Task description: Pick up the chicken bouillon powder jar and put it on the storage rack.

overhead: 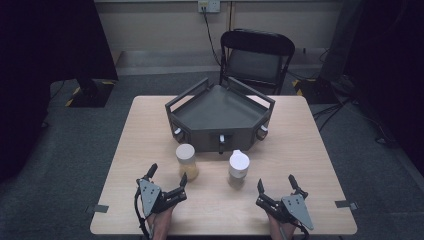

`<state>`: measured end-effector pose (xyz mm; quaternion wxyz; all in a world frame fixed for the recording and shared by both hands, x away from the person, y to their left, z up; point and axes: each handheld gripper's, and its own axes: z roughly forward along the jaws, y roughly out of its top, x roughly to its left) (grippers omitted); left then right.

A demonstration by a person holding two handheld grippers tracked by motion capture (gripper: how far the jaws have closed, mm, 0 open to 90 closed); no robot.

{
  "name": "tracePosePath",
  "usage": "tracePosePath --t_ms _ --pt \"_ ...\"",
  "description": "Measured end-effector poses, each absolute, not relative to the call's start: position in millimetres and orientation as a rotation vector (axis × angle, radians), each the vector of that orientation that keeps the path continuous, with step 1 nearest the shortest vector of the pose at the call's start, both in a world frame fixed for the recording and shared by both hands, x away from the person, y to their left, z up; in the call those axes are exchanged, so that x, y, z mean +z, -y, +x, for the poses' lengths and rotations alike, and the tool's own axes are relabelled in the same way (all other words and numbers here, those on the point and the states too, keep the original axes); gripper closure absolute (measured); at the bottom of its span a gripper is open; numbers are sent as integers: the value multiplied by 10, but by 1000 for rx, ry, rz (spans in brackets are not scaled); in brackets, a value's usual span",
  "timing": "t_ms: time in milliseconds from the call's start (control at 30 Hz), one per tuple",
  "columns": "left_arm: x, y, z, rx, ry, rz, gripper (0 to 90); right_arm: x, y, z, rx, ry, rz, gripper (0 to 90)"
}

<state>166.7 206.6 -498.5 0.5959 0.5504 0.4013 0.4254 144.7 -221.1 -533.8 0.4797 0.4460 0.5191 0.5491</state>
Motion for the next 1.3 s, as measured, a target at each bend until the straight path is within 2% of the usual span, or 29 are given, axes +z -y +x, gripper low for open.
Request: tracePosePath --t_ms 767,1300 --pt "-4629 -2043 1962 919 -879 1291 0 -5338 2204 1445 1337 -1264 1091 2" --pt "-4665 -1970 2228 863 -908 1386 32 -5339 2203 1445 1336 -1263 1090 2"
